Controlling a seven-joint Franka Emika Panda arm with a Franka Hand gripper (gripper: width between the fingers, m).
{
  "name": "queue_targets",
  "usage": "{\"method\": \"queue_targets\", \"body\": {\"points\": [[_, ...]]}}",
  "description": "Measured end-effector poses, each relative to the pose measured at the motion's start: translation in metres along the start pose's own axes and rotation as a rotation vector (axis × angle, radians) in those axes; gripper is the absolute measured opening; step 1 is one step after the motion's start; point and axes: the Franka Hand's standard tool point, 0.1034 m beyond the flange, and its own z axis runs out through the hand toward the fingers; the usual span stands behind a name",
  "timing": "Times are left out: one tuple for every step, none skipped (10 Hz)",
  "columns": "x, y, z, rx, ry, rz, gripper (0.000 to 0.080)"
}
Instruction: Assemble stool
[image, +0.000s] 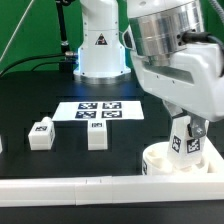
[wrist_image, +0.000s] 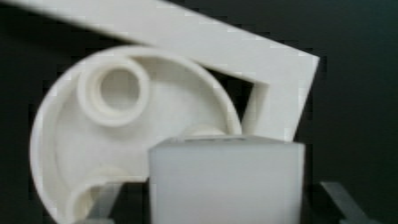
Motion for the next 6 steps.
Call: {"method": "queue_targets", "body": {"points": [[-0.004,0.0,0.002,0.01,-0.01,0.071,0.034],[-0.007,0.0,0.003,0.007,-0.01,0.067,0.034],[-0.007,0.0,0.003,0.007,-0.011,0.052,0.034],[-0.008,0.0,0.003,0.007,-0.011,0.045,0.0453],[-0.01,-0.001,-0.002,-0.013,-0.018,-0.076,0.0577],[-0.012,-0.008,-0.012,-0.011,-0.027,-0.211,0.0577]]}}
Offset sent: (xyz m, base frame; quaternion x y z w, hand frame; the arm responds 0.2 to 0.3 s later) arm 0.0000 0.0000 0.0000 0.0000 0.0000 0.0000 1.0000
